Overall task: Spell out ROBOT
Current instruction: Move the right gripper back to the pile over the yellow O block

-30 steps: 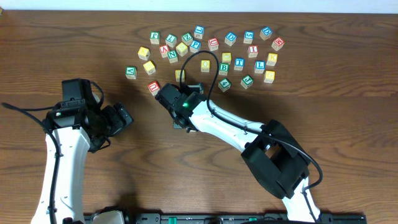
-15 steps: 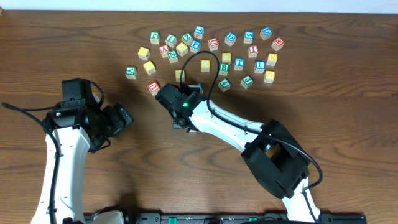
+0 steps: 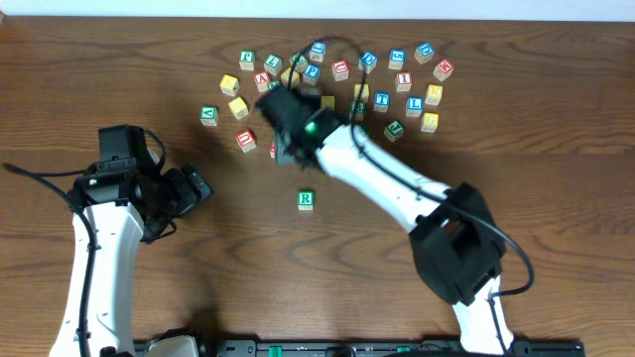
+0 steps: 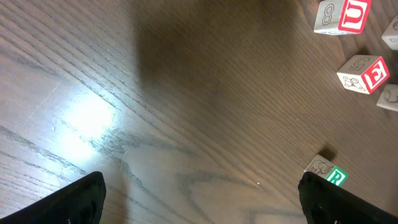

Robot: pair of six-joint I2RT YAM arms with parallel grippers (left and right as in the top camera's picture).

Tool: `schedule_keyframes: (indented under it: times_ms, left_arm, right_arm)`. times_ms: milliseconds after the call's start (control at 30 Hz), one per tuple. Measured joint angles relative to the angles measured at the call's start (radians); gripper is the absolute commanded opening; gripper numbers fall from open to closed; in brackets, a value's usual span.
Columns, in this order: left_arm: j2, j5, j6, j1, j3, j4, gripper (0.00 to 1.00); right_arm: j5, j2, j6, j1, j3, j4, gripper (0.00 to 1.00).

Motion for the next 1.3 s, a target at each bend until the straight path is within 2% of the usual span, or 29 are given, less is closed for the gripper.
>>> schedule_keyframes:
  times_ms: [200, 267, 367, 467, 633, 1033, 1167, 1300]
  left_arm:
    - [0.0, 0.0, 0.0, 0.0, 0.0, 0.0, 0.97]
    - [0.0, 0.0, 0.0, 0.0, 0.0, 0.0, 0.97]
    - [0.0, 0.0, 0.0, 0.0, 0.0, 0.0, 0.97]
    - [0.0, 0.0, 0.0, 0.0, 0.0, -0.005, 0.98]
    - [0.0, 0.0, 0.0, 0.0, 0.0, -0.016, 0.97]
    - [0.0, 0.0, 0.0, 0.0, 0.0, 0.011, 0.98]
    - [0.0, 0.0, 0.0, 0.0, 0.0, 0.011, 0.97]
    - [0.0, 0.0, 0.0, 0.0, 0.0, 0.014, 0.98]
  right_arm:
    - [0.002, 0.0, -0.116, -0.112, 0.03, 0.227, 0.68]
    - [0.003, 0.0, -0.126, -0.126, 0.03, 0.244, 0.71]
    - [0.003, 0.0, -0.139, -0.132, 0.03, 0.245, 0.8]
    - [0.002, 0.0, -0.144, -0.129, 0.029, 0.259, 0.77]
    - [-0.001, 0.0, -0.146, -0.124, 0.025, 0.239, 0.87]
    - [0.0, 0.025, -0.147, -0.114, 0.021, 0.383, 0.84]
    - [0.008, 0.125, -0.148, -0.114, 0.019, 0.429, 0.79]
    - [0.035, 0.206, -0.151, -0.112, 0.015, 0.485, 0.79]
